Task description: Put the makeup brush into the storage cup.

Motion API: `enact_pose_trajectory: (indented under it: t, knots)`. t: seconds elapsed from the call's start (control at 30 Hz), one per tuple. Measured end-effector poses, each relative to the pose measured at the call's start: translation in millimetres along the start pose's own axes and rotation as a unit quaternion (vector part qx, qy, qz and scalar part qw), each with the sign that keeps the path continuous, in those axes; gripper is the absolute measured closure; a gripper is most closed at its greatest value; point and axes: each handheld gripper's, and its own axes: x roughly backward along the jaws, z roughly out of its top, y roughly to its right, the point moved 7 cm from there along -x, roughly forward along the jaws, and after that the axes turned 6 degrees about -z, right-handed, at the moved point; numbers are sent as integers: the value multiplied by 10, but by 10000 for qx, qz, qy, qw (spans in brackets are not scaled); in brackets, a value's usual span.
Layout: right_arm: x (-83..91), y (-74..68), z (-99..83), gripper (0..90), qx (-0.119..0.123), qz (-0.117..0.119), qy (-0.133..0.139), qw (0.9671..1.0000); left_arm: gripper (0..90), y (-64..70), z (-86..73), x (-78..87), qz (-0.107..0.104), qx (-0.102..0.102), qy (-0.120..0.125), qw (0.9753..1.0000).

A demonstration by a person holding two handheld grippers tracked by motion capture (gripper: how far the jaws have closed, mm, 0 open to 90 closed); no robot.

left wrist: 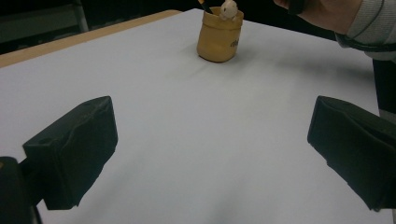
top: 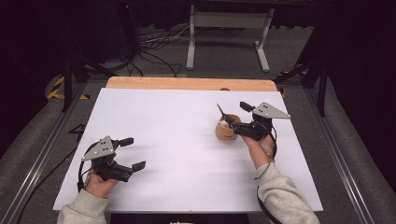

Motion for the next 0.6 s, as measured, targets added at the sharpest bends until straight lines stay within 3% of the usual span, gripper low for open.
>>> enact_pose_trajectory:
  t: [0.07, 0.2, 0.6]
  knots:
    - [90, -32, 42, 79, 36, 121, 72, 9999, 23, 9, -5, 16, 8, -1, -5, 10000]
    - [207, -58, 64, 17, 134, 236, 126, 9996, 22, 35, -4, 64, 56, 35, 83, 9999]
    - [584, -153, -49, 3, 225, 440, 269, 9984, 19, 98, -14, 138, 247, 47, 266, 9993]
